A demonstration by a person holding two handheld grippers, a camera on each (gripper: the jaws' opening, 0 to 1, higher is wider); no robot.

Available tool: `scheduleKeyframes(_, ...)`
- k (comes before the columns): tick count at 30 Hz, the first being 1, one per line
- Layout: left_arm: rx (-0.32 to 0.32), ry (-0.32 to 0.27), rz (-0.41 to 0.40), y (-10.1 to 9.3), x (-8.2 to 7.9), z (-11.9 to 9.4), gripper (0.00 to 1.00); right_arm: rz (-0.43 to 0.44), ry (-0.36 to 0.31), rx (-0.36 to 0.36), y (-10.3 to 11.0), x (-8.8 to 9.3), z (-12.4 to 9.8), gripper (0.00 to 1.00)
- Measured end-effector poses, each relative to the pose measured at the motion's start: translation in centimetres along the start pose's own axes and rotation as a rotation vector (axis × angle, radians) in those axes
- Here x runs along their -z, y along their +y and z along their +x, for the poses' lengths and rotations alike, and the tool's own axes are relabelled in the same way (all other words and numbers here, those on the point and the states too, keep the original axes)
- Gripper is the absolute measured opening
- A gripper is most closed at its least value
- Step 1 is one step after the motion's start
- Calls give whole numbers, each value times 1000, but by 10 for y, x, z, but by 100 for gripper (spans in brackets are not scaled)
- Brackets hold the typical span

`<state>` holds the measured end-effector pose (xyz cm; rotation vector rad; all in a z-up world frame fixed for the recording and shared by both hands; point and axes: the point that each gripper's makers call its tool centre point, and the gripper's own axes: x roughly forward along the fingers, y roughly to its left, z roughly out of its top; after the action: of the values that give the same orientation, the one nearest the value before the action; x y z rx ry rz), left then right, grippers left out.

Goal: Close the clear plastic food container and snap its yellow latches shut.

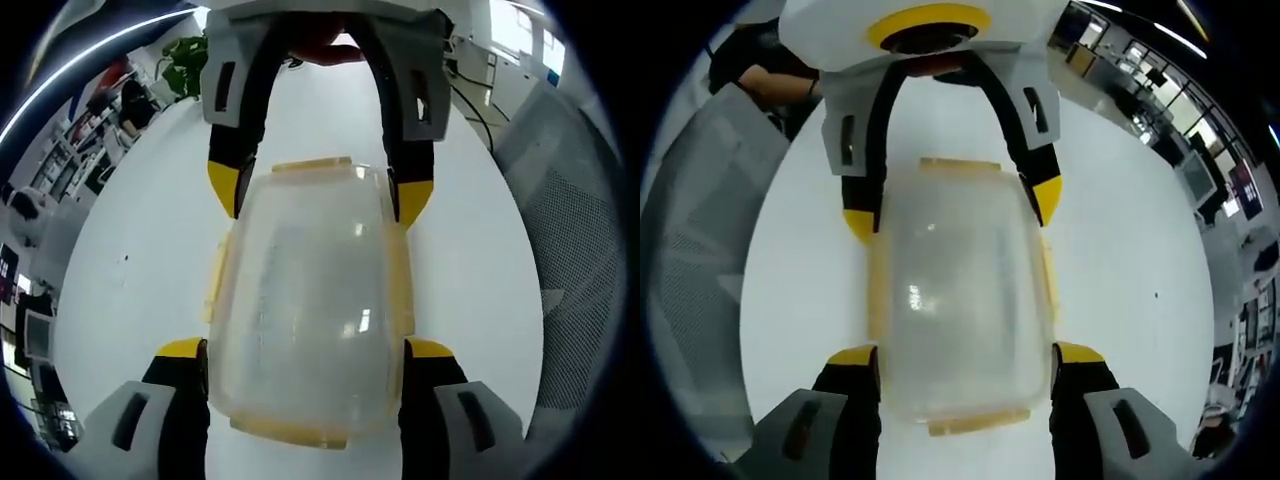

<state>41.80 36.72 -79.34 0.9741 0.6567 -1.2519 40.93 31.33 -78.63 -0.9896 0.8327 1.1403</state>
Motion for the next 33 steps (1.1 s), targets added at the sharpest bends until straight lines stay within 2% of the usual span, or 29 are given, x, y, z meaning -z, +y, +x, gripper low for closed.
scheduleKeyframes(12, -12, -11, 4, -1, 0, 0, 79, -8, -35, 20, 2, 0, 0, 70)
scheduleKeyframes(16, -13, -3, 29, -6, 2, -2, 82, -16, -15, 31, 5, 5, 0, 77)
scheduleKeyframes(19, -21, -14, 34, -10, 1, -4, 85, -5, -63, 69, 1, 0, -9, 78)
scheduleKeyframes(27, -67, -53, -28, -12, 2, -11, 88, 51, -120, 122, -5, -2, -22, 81)
scheduleKeyframes(33, -117, -70, -70, -5, 6, -16, 95, 108, -160, 156, -4, -2, -26, 82)
